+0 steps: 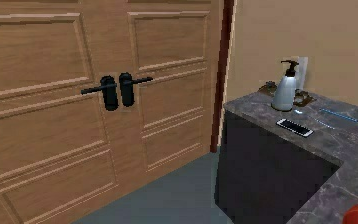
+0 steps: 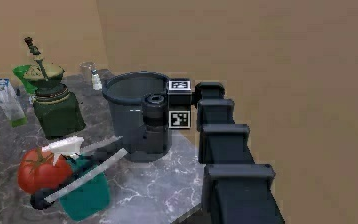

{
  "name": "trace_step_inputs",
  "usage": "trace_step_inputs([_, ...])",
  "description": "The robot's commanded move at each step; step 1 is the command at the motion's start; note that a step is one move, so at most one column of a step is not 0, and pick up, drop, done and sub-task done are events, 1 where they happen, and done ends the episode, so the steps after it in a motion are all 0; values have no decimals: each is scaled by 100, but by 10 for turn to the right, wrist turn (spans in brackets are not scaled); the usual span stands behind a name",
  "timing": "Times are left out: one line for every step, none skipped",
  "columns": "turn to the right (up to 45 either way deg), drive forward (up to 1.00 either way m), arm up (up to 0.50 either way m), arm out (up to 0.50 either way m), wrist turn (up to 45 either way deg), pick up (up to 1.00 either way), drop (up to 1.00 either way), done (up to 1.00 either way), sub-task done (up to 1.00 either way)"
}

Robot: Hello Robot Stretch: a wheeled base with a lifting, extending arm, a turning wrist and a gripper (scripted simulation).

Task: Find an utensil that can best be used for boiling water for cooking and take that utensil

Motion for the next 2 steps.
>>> trace_step_inputs([0,0,0,0,450,0,0,0,0])
trace_step_inputs([0,0,0,0,300,0,0,0,0])
